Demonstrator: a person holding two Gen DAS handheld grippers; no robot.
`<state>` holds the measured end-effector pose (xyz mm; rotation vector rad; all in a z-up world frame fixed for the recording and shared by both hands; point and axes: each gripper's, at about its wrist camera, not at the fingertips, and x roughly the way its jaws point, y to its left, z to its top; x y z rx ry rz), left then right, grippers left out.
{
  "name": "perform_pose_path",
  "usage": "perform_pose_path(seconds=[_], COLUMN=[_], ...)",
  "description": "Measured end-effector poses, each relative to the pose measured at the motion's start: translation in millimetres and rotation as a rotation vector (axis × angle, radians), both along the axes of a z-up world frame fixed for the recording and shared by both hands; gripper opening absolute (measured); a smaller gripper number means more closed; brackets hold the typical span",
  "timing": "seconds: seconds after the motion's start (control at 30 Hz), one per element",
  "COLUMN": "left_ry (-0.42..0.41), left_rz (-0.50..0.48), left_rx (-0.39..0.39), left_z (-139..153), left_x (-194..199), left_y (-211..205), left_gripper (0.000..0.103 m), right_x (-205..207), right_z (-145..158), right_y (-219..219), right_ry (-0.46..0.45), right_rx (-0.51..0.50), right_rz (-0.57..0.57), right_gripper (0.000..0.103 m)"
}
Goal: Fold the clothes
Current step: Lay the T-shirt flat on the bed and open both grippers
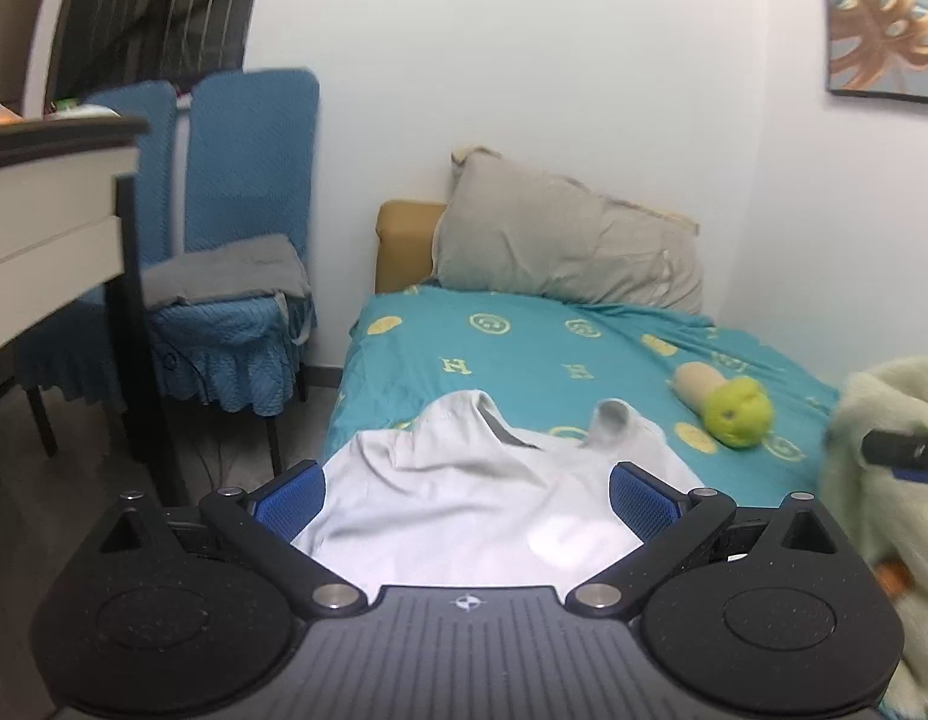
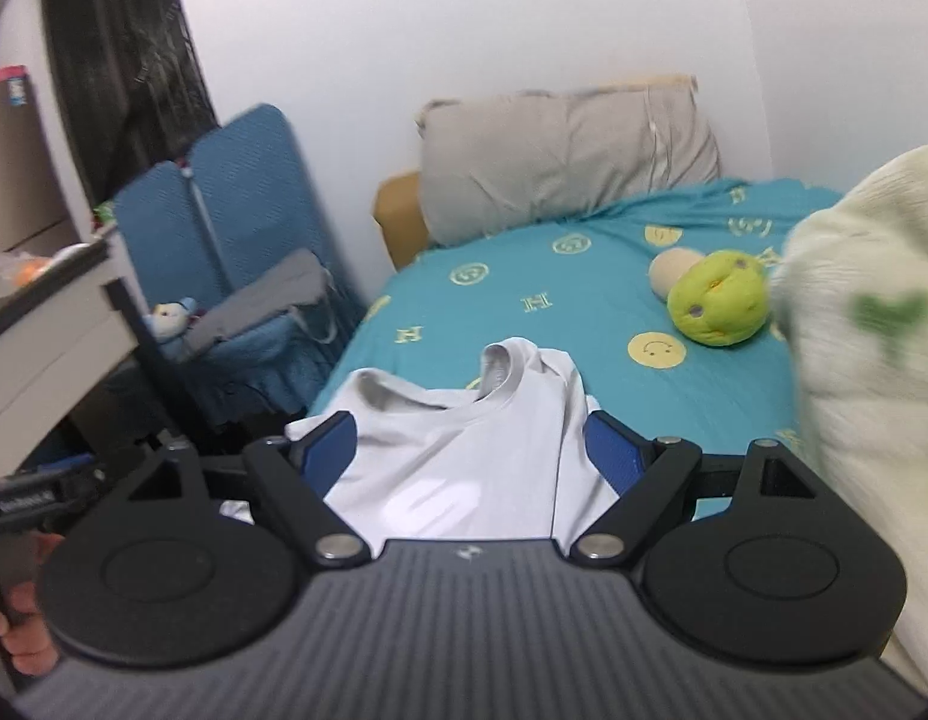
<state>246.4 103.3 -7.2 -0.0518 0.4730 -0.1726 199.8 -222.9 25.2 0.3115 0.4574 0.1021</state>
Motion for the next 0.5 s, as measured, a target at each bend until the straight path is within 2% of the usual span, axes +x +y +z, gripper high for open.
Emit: perform_pose_path(seconds=[0.17, 0.27, 0.4, 0.5], left_ry=[0.005, -0.001, -0.004, -0.026], left_rz=[0.013, 0.037, 0.063, 0.07], left_rx=[-0.028, -0.044, -0.073, -0.052], left_z=[1.3, -2.0, -2.9, 0.0], left_x=[-79.4, -107.6, -128.4, -129.0], left_y=[11.4, 21.6, 25.4, 21.4], left_gripper=[0.102, 0.102, 0.102, 0.102], right_x=[-83.5, -123.4, -141.9, -140.5], right_z=[9.3, 2.2, -9.3, -11.8], right_y=[1.9, 3.8, 9.6, 2.1], right_ry=[-0.012, -0.072, -0.082, -0.068], right_rx=[0.044, 0.027, -0.044, -0.017], right_rz=[0.007, 0.004, -0.004, -0.019], right_gripper=[0.084, 0.084, 0.084, 0.084])
